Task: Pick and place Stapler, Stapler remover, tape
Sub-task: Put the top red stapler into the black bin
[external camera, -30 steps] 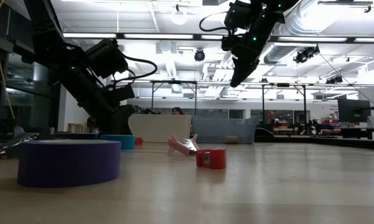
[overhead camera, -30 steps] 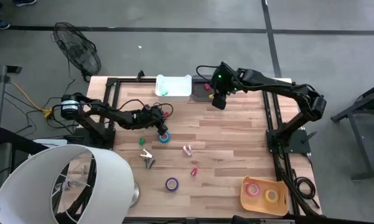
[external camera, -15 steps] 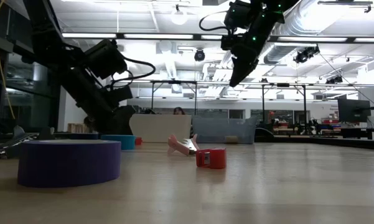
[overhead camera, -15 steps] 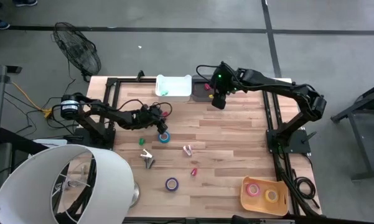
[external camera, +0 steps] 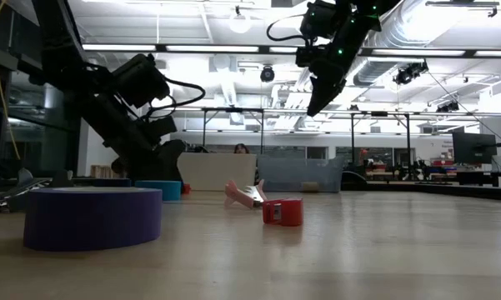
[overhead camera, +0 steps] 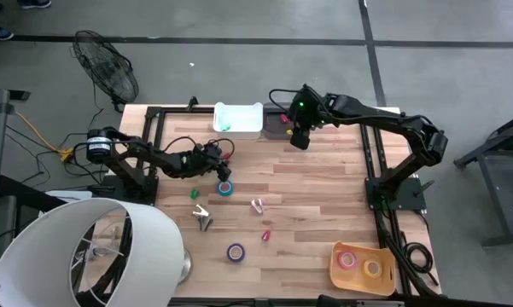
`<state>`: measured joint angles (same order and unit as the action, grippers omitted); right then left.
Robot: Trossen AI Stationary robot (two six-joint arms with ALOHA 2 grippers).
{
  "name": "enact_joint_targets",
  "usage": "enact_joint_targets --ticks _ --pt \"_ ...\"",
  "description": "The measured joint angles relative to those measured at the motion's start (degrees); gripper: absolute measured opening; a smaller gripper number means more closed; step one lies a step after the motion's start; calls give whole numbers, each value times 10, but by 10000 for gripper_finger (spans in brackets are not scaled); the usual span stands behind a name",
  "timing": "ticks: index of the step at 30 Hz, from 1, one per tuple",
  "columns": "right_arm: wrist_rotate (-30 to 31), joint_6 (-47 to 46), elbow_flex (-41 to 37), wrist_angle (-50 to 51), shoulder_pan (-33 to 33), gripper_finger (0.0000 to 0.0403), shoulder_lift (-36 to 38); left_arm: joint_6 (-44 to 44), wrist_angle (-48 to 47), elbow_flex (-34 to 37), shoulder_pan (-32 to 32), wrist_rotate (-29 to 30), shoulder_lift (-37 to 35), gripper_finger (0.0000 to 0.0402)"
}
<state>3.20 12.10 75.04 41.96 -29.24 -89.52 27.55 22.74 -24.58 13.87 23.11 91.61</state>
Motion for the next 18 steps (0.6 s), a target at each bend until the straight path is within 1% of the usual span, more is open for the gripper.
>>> enact_joint_targets --ticks 4,7,11,18 --pt "0 7 0 -1 0 185 0 2 -6 -1 0 2 0 252" --pt "0 10 0 -1 0 185 0 2 -8 -1 0 3 0 239" --pt "0 15 0 -3 0 185 0 7 -13 -1 0 9 -1 208" --pt "0 21 0 -5 0 185 0 14 -22 -2 0 12 -1 141"
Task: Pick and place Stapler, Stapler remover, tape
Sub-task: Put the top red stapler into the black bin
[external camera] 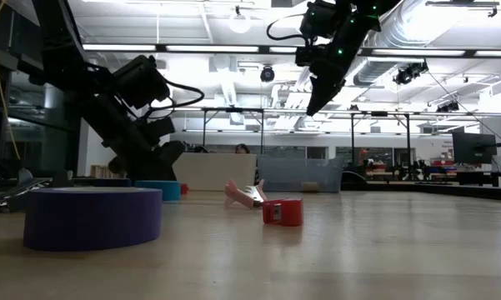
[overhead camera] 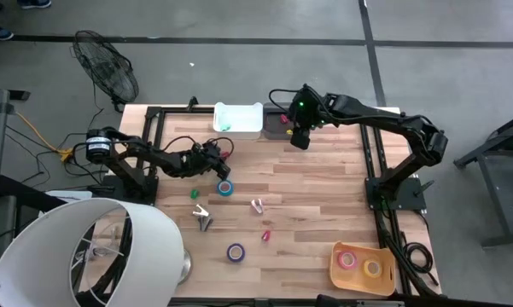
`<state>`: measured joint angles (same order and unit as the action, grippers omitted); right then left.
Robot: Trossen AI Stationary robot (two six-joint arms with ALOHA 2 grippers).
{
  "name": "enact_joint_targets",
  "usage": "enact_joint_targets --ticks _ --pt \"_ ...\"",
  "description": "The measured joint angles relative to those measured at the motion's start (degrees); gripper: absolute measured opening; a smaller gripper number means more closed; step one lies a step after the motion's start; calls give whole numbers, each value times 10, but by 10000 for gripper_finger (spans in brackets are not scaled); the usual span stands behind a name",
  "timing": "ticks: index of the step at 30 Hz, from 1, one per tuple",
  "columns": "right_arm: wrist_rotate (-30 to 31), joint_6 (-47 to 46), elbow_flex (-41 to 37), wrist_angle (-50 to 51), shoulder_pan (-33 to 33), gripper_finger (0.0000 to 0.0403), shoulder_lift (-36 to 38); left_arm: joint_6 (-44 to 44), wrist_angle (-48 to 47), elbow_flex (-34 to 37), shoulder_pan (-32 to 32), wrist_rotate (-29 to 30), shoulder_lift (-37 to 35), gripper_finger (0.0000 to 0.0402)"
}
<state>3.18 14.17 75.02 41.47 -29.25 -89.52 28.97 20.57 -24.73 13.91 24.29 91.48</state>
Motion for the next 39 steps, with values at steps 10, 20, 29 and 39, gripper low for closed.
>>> enact_joint_targets --ticks 10,20,29,39 --pt "-2 5 0 0 0 185 0 -6 -8 0 0 -3 0 76" --pt "-2 5 0 -2 0 185 0 -13 -11 0 0 -5 0 86" --pt "-2 5 0 -2 0 185 0 -53 -11 0 0 -8 0 87" --pt "-6 2 0 -2 0 185 0 -124 -27 0 0 2 0 160"
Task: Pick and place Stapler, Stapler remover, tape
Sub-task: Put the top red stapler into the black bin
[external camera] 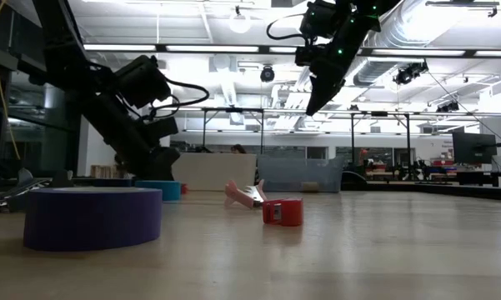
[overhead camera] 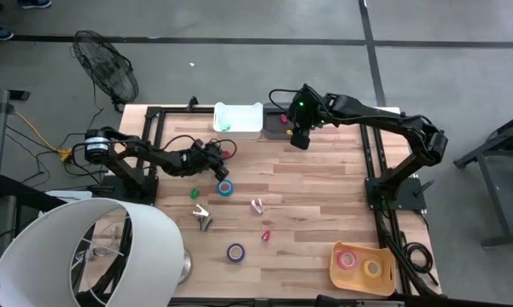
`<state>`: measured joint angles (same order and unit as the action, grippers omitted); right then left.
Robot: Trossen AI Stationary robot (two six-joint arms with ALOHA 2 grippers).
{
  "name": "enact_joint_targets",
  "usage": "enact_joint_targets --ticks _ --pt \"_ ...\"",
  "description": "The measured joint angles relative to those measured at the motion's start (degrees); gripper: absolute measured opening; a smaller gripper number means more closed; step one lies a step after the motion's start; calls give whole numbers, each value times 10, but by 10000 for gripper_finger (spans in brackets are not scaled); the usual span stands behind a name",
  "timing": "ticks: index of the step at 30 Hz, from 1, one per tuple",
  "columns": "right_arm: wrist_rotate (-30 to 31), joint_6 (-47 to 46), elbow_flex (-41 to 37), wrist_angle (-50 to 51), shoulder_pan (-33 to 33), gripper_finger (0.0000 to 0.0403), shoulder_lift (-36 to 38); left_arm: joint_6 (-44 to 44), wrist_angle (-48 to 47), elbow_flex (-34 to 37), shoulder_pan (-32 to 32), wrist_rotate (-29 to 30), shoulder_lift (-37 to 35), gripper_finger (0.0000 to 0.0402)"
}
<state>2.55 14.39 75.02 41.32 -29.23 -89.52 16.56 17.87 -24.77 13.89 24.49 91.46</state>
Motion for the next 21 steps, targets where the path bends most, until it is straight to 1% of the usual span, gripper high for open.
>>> enact_joint_targets --ticks 3,5,9,13,21 --pt "0 1 0 2 0 185 0 -38 -2 0 0 5 0 194" --pt "0 2 0 0 0 185 0 -65 -2 0 0 5 0 208" --pt "0 7 0 -1 0 185 0 -89 -1 0 0 7 0 214" --pt "0 7 0 0 0 185 0 -90 0 0 0 5 0 199" --pt "0 7 0 -3 0 185 0 -104 -1 0 -1 5 0 137"
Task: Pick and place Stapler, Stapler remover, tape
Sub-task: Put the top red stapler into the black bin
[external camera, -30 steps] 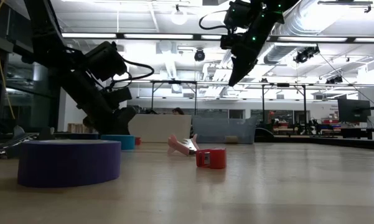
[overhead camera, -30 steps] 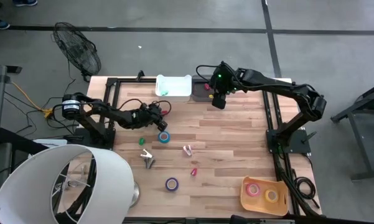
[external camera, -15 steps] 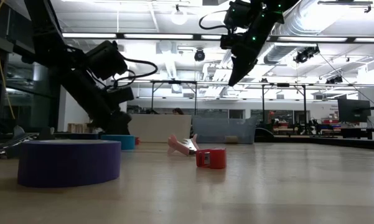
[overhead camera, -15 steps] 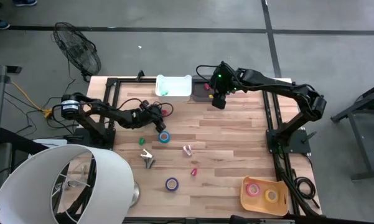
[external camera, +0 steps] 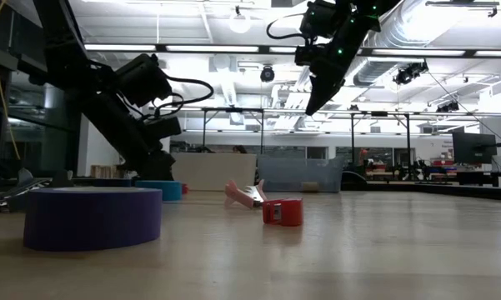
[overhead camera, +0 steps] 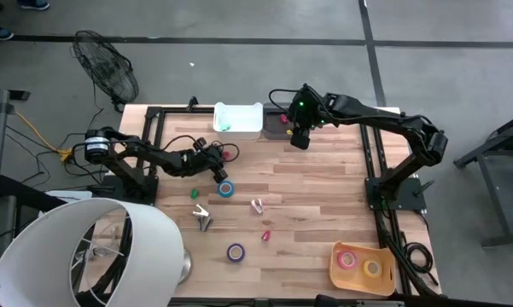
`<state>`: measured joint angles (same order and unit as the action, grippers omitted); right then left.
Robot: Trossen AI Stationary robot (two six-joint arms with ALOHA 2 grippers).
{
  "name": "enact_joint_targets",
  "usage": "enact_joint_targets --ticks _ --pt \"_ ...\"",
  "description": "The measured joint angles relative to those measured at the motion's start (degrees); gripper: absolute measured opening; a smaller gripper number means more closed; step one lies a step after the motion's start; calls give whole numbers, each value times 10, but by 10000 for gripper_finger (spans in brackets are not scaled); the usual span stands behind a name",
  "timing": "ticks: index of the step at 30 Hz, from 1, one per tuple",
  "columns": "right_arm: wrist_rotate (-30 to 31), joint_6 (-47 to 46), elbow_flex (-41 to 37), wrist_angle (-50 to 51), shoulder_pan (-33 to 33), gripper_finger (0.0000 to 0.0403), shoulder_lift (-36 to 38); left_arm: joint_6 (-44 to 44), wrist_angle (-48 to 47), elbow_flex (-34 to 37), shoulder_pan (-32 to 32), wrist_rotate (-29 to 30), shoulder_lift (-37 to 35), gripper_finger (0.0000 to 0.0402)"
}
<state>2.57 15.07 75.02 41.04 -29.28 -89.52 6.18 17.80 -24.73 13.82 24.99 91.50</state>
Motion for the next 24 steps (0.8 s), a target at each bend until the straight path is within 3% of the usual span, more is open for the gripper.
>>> enact_joint_targets --ticks 13,24 --pt "-3 0 0 0 0 185 0 4 5 1 0 -1 0 77" --pt "-118 60 0 -13 1 185 0 -48 89 -12 0 -20 3 82"
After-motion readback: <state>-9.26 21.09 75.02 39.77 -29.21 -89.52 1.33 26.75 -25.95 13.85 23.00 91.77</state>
